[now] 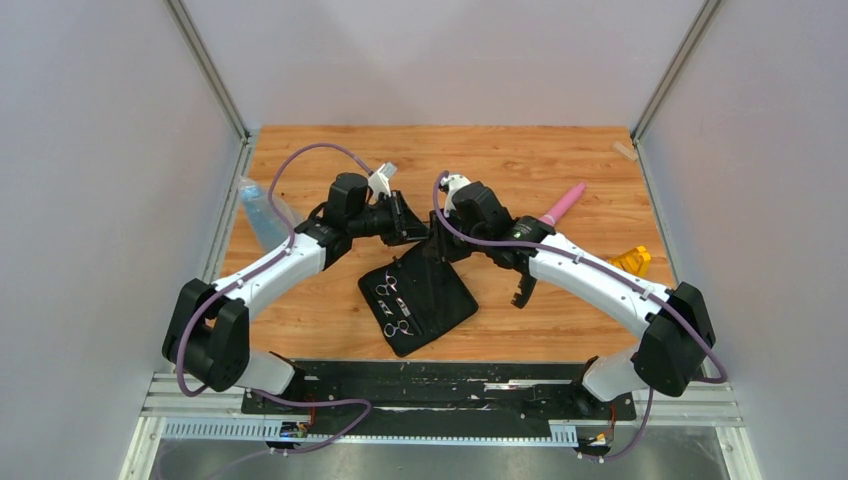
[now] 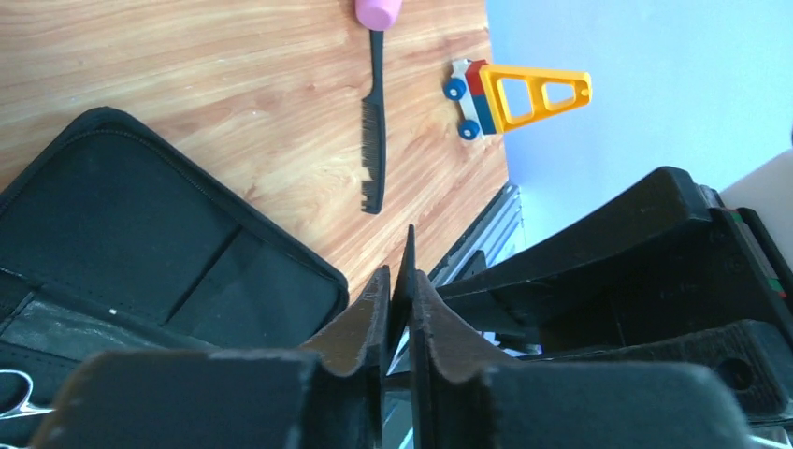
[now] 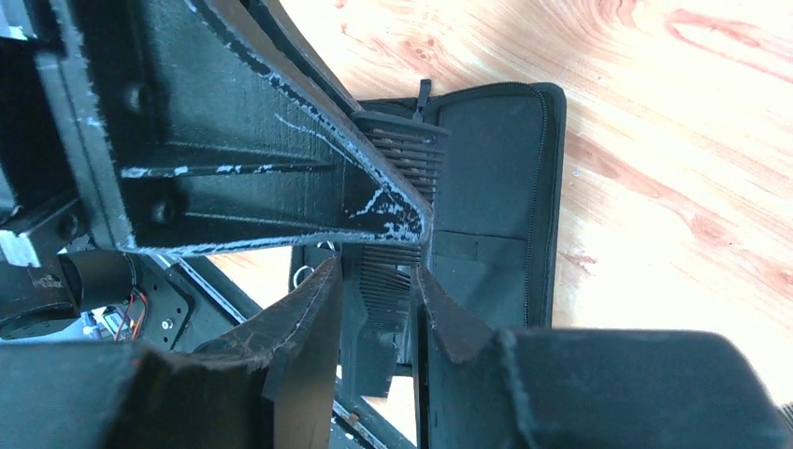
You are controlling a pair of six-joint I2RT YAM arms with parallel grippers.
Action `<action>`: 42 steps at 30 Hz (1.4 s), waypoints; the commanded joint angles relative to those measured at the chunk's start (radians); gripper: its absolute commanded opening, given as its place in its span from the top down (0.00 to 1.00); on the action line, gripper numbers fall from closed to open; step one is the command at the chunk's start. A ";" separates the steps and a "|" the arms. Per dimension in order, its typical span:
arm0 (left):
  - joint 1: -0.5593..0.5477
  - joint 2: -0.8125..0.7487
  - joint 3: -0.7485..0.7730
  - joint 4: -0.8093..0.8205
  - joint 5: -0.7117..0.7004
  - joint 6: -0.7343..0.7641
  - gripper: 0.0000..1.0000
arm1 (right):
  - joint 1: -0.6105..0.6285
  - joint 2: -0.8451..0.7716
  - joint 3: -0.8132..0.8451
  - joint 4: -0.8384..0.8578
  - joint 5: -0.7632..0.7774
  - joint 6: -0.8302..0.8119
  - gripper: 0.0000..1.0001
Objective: Sort the hair-cutting tools
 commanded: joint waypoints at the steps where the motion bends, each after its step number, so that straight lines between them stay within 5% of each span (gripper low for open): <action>1: -0.006 -0.017 -0.011 0.088 0.017 -0.049 0.90 | 0.005 -0.009 0.016 0.067 0.000 -0.014 0.93; 5: -0.005 -0.063 -0.016 0.033 -0.072 -0.042 1.00 | 0.006 -0.041 -0.003 0.076 0.022 -0.021 0.74; 14: 0.056 -0.144 -0.007 -0.188 -0.313 -0.103 1.00 | 0.120 -0.166 -0.166 0.171 0.143 -0.214 0.48; 23: 0.141 -0.122 0.109 -0.372 -0.363 -0.110 1.00 | 0.379 -0.245 -0.453 0.571 0.333 -0.675 0.46; 33: 0.150 -0.147 0.125 -0.389 -0.333 -0.134 0.99 | 0.407 -0.146 -0.542 0.929 0.472 -0.836 0.47; 42: 0.149 -0.158 0.124 -0.382 -0.301 -0.161 0.99 | 0.407 -0.030 -0.541 1.043 0.495 -0.903 0.54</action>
